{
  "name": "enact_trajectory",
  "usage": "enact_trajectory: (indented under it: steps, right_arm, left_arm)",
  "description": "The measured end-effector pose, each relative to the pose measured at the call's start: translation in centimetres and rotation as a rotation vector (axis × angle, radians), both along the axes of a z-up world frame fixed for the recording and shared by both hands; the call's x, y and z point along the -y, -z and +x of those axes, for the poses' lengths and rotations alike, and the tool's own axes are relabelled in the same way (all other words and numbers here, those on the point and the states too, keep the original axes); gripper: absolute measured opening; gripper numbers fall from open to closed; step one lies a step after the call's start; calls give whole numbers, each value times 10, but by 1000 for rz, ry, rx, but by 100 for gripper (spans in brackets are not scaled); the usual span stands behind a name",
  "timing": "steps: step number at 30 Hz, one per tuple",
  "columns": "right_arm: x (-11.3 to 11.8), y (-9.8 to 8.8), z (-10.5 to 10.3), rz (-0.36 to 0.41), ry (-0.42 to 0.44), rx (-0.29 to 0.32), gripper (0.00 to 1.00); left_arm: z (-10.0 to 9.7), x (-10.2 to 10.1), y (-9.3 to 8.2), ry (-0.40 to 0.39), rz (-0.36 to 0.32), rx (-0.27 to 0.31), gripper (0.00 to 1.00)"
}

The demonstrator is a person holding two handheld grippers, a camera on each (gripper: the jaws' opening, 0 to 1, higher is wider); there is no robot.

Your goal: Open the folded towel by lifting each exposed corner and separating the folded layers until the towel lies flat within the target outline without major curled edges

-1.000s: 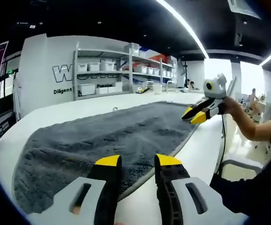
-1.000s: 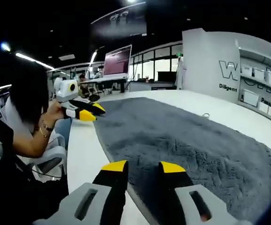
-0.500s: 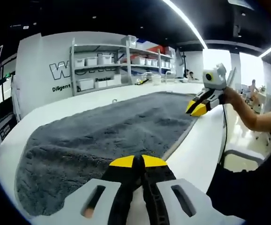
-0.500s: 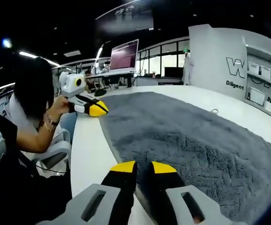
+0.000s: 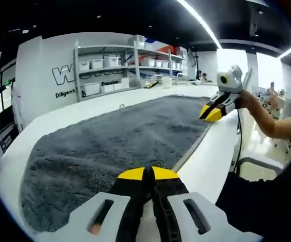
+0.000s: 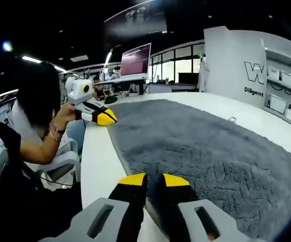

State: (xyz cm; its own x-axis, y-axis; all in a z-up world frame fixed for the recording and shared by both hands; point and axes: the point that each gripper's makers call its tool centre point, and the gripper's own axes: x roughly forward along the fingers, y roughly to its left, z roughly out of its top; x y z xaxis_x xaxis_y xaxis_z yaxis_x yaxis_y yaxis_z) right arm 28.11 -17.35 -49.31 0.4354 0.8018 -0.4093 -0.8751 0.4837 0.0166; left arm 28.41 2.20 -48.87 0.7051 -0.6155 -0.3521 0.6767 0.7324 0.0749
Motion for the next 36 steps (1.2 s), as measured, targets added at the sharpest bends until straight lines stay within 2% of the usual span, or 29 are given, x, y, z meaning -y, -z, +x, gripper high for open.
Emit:
enact_trajectory:
  steps: [1, 3, 5, 6, 7, 8, 12, 15, 19, 23, 27, 30, 33, 36]
  right_arm:
    - [0, 0, 0, 2, 1, 2, 9]
    - [2, -4, 2, 21, 16, 13, 12]
    - [3, -7, 4, 39, 32, 24, 21]
    - [4, -9, 5, 44, 37, 27, 24]
    - [11, -14, 8, 60, 67, 40, 26]
    - [18, -19, 10, 67, 90, 54, 25]
    - [43, -30, 13, 88, 143, 77, 26]
    - [69, -38, 17, 89, 208, 109, 26]
    - [104, -41, 19, 69, 280, 119, 29]
    - [148, -44, 22, 40, 396, 139, 35]
    - [181, -47, 20, 49, 475, 141, 43]
    - [196, -46, 19, 48, 509, 140, 50]
    - [215, -41, 15, 35, 546, 128, 56]
    - [228, -35, 11, 38, 572, 102, 61]
  left_arm:
    - [0, 0, 0, -1, -2, 3, 6]
    - [1, -4, -6, -19, -23, 28, 15]
    - [2, -8, -11, -38, -43, 53, 21]
    - [3, -9, -14, -48, -57, 63, 21]
    - [4, -17, -21, -81, -105, 72, 21]
    - [6, -27, -25, -112, -124, 83, 22]
    - [7, -59, -26, -203, -100, 96, 25]
    - [7, -81, -28, -264, -113, 113, 25]
    - [6, -112, -30, -337, -144, 118, 25]
    - [5, -122, -31, -363, -139, 126, 30]
    - [4, -126, -32, -384, -156, 126, 42]
    - [5, -127, -32, -391, -168, 124, 53]
    - [6, -124, -21, -391, -119, 85, 63]
    - [6, -122, -14, -380, -86, 59, 66]
